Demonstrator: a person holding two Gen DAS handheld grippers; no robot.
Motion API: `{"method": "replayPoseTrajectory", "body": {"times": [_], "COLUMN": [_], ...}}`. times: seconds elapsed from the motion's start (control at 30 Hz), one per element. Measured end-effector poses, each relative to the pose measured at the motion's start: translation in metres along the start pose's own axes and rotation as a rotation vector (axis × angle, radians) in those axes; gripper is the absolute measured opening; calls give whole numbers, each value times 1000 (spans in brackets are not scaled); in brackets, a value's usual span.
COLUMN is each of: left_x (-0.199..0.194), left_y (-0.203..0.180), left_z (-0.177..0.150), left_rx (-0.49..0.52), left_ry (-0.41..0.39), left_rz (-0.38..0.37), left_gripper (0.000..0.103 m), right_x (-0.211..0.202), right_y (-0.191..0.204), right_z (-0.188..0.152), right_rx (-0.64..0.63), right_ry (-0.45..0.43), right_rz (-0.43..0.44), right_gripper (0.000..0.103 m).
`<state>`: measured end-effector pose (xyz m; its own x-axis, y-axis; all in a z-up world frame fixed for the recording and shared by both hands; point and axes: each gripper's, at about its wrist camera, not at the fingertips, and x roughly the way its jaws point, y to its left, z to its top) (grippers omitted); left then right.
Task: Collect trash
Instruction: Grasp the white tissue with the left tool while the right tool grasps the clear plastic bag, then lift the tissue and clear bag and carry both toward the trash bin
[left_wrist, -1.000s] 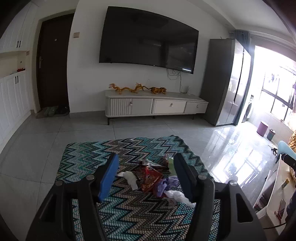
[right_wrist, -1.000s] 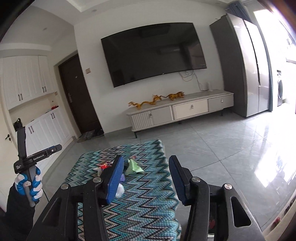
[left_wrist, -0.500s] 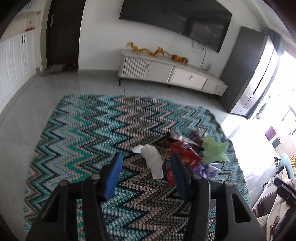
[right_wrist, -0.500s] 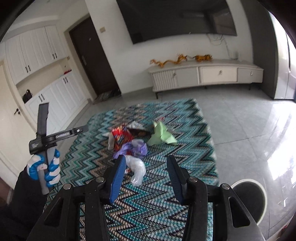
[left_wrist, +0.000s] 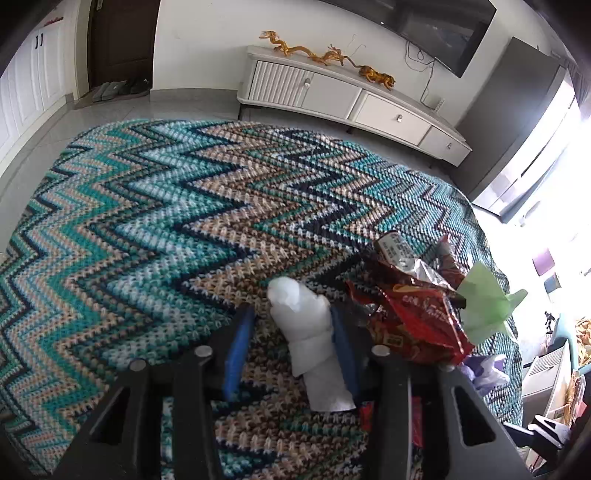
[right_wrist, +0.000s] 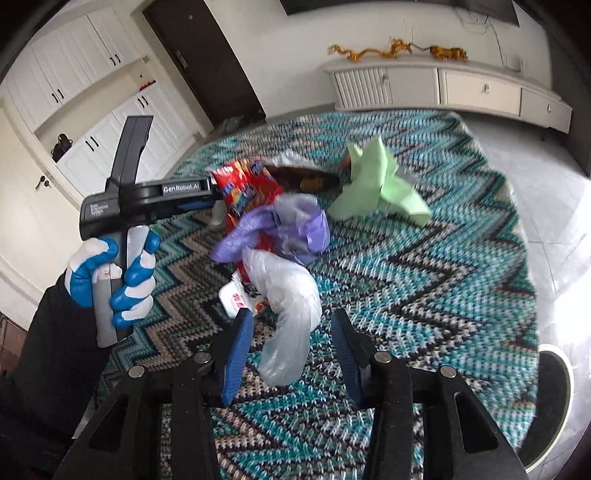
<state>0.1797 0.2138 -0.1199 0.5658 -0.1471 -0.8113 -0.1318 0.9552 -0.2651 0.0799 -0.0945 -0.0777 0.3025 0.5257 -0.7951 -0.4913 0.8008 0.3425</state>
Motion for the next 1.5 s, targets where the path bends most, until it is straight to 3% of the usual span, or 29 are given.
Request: {"method": "replayPoseTrajectory", "body": {"times": [0.07, 0.23, 0.33, 0.67, 1.03, 1.5], "left_x": [0, -2, -10, -43, -111, -195], "left_y": [-4, -5, -1, 15, 14, -49], "left_z": [-1, -8, -14, -30, -47, -86], "left_rx": [18, 36, 26, -9, 4, 131], "left_ry": [-9, -26, -37, -67, -169, -265], "left_rz": [-6, -7, -5, 5, -14, -135], "left_gripper": [30, 23, 22, 21, 21, 21], "right_x": [7, 15, 15, 7, -14, -111], "right_y": [-3, -9, -11, 22, 61, 43], "right_z": [-1, -4, -7, -23, -36, -85], "right_rx": [9, 28, 36, -21, -61, 4], "right_ry": [14, 22, 17, 27, -9, -185], "right_rz": [4, 15, 24, 96, 150, 89], "right_gripper": [34, 17, 13, 12, 12, 12]}}
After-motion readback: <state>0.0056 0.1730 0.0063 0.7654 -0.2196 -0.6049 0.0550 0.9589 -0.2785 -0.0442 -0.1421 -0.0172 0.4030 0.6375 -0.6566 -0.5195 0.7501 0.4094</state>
